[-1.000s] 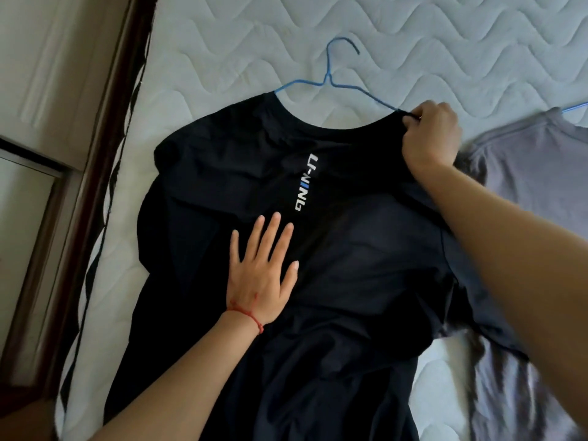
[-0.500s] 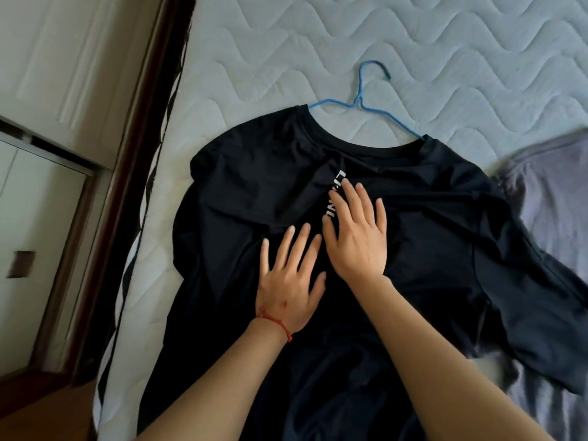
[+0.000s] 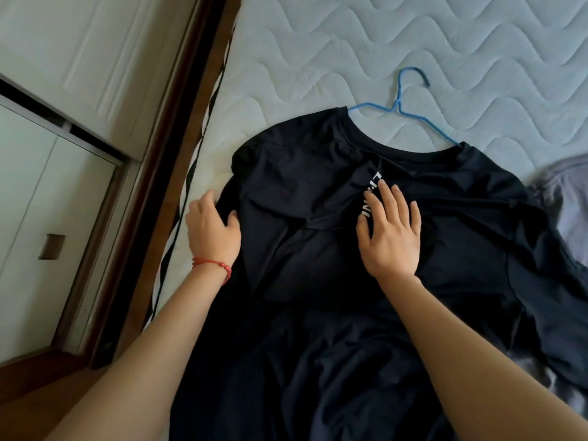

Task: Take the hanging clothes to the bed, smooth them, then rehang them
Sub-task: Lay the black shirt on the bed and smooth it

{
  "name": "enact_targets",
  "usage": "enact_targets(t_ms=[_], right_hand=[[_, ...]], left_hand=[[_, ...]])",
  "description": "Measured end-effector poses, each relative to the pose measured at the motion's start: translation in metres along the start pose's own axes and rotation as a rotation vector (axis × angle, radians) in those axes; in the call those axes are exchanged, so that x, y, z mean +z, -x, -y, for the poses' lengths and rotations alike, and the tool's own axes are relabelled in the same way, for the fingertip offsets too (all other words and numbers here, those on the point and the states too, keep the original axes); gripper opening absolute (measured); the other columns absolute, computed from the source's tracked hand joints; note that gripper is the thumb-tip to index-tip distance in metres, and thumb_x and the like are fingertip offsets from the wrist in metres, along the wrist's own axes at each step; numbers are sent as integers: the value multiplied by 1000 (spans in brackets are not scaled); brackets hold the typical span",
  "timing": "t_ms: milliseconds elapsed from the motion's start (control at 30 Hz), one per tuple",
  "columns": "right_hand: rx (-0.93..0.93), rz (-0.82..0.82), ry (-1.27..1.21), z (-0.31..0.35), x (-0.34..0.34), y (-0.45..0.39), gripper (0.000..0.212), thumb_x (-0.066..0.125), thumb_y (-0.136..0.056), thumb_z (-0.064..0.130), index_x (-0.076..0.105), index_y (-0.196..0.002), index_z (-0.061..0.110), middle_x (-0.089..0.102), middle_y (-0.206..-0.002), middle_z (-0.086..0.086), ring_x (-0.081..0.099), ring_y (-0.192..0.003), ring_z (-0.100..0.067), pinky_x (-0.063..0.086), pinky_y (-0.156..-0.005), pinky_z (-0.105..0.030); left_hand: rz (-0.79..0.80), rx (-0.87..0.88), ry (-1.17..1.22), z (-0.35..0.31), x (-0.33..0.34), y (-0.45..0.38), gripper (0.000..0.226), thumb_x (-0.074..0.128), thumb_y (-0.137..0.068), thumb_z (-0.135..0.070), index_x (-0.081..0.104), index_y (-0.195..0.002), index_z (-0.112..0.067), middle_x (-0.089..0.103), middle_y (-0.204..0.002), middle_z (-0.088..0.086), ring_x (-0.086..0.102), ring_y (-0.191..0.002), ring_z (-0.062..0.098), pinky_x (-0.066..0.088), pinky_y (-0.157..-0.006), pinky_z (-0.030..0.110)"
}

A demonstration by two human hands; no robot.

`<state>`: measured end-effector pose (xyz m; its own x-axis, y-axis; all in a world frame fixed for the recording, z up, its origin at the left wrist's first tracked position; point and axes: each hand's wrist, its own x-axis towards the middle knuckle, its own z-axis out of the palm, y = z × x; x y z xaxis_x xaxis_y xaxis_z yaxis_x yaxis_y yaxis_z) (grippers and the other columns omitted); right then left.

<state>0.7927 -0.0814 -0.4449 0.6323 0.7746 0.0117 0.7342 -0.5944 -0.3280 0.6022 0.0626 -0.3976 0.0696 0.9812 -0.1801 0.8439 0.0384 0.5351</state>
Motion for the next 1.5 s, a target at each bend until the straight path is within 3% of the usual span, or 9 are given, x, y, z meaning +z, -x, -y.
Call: enact_targets(t_ms=[200,367,567,667,867,1000,1200,1333,1500], right_hand=[[-1,-1,9,1,0,1,44,35,-93,34,46,-133,20,35,-150,0,24,-142,-21,12,-117,-42],[0,-9,7,1,-1,1,46,32,-92,35,46,-133,20,36,-149,-1,24,-142,-21,11,-117,-42],[1,-25,12,4,-1,1,46,33,-91,34,47,-132,18,37,-148,-2,26,-141,-22,13,-116,-42],[0,-27,16,3,0,0,45,33,-91,34,47,-131,19,37,-148,-1,26,-141,-22,13,-117,-42],[6,-27,22,4,0,1,46,33,-91,34,47,-131,19,37,-148,-1,25,-141,-21,12,-117,-42],[0,-34,24,4,0,1,44,36,-91,32,47,-131,18,38,-148,-2,26,-141,-22,13,-117,-43],[3,-43,29,5,1,1,46,33,-91,34,48,-131,17,38,-148,-2,26,-141,-22,13,-116,-42],[0,-42,35,4,1,2,45,34,-91,33,47,-131,17,37,-148,-2,26,-141,-22,12,-117,-42],[6,-44,32,5,1,2,46,32,-91,34,48,-131,17,37,-148,-2,25,-141,-22,12,-117,-42]], left_hand=[[69,-220,222,-7,-8,-15,14,60,-83,-15,58,-84,-1,61,-79,12,56,-73,26,45,-71,37],[-380,-321,511,12,-47,-31,32,62,-83,-18,60,-105,6,64,-110,24,60,-103,34,48,-84,32],[126,-507,554,48,-58,-29,22,64,-82,-36,62,-76,-14,63,-86,6,62,-100,30,49,-94,44],[268,-533,639,54,-60,-32,23,63,-84,-14,63,-104,-2,64,-92,9,62,-88,23,49,-87,39],[-118,-503,833,60,-89,-65,4,58,-87,-12,61,-89,-14,62,-90,1,62,-89,18,53,-81,35],[-63,-497,655,74,-89,-75,22,59,-83,-41,53,-71,-24,57,-83,-2,55,-76,10,46,-67,30],[303,-761,545,83,-58,-59,112,58,-48,-82,40,-136,-15,44,-142,10,42,-130,31,34,-108,46],[80,-603,441,57,-47,-53,42,59,-86,-33,58,-102,5,60,-101,15,54,-103,22,44,-77,22],[-122,-460,891,53,-60,-53,10,53,-90,-11,58,-81,-10,62,-86,6,63,-91,25,56,-75,30]])
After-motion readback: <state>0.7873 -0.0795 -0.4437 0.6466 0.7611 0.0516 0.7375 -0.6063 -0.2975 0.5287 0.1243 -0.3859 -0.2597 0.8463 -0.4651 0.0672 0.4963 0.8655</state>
